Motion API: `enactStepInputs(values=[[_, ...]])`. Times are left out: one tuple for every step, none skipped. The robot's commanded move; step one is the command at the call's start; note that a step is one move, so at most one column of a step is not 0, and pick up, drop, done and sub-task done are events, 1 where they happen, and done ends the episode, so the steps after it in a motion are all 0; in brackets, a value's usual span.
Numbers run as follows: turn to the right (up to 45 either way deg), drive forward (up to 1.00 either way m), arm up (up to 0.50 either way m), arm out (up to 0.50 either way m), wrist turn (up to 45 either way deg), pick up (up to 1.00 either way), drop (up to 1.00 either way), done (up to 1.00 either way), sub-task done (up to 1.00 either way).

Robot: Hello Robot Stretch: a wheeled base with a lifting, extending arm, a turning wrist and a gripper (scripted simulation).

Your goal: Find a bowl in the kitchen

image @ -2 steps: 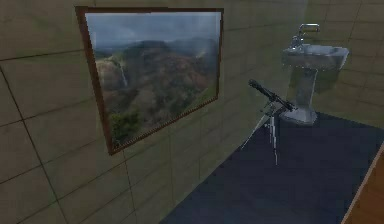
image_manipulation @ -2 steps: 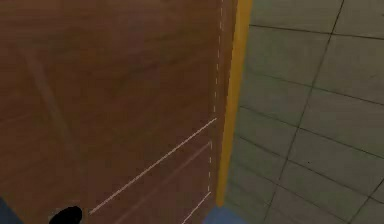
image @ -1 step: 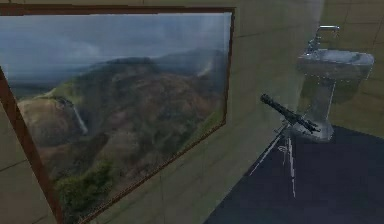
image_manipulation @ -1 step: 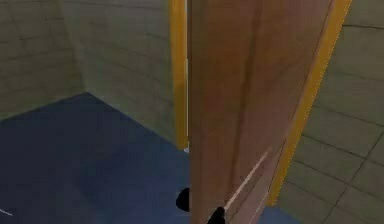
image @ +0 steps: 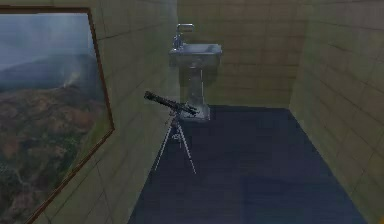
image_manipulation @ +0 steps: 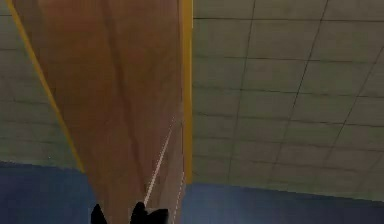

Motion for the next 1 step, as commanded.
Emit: enactStepInputs(values=[[0.0, 0.35, 0.00, 0.00, 0.0, 0.00, 0.00, 0.00, 0.00]])
